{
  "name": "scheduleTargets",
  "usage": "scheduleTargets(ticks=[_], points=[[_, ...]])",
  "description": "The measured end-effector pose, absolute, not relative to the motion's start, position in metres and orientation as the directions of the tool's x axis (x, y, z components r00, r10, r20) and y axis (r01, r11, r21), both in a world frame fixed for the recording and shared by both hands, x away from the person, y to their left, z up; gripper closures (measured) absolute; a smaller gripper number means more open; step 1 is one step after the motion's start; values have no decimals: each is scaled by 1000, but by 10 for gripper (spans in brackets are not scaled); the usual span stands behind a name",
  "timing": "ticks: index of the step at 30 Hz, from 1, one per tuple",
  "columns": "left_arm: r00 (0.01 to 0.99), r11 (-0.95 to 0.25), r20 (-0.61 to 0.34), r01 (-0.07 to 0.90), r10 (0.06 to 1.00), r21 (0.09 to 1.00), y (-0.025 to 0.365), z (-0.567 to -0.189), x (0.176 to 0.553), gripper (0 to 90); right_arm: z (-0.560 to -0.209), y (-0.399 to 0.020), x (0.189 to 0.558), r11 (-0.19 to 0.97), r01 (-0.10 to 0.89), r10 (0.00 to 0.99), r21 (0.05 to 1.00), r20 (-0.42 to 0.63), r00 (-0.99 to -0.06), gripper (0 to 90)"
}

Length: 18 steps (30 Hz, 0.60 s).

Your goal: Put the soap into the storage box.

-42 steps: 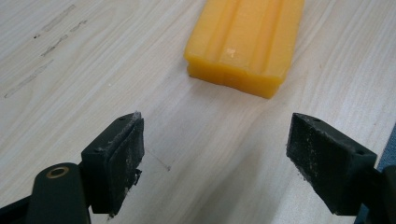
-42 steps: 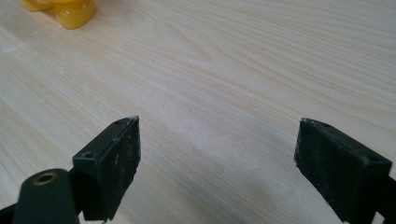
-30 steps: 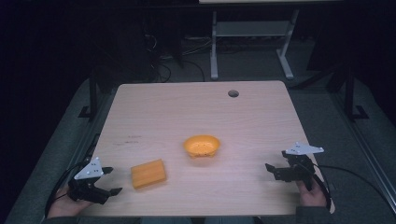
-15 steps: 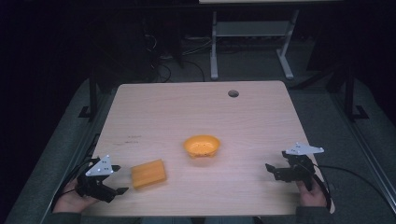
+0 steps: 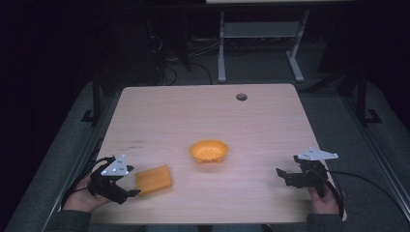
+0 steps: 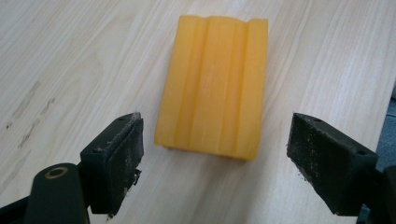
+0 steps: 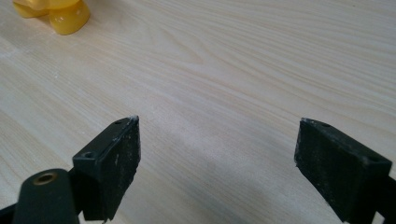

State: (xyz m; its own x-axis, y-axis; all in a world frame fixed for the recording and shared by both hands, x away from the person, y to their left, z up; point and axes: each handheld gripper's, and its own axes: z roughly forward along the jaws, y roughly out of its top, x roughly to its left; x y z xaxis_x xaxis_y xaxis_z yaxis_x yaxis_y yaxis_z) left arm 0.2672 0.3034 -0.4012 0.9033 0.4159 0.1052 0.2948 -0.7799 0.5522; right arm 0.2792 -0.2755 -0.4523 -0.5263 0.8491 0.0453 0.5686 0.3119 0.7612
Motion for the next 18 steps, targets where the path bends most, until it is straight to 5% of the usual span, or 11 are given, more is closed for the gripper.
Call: scheduleTargets(ticks=[18], points=[[932,-831,106,253,347,495,272,-404,285,179,-452,-276,279,312,564,845,764,48,-532,139]])
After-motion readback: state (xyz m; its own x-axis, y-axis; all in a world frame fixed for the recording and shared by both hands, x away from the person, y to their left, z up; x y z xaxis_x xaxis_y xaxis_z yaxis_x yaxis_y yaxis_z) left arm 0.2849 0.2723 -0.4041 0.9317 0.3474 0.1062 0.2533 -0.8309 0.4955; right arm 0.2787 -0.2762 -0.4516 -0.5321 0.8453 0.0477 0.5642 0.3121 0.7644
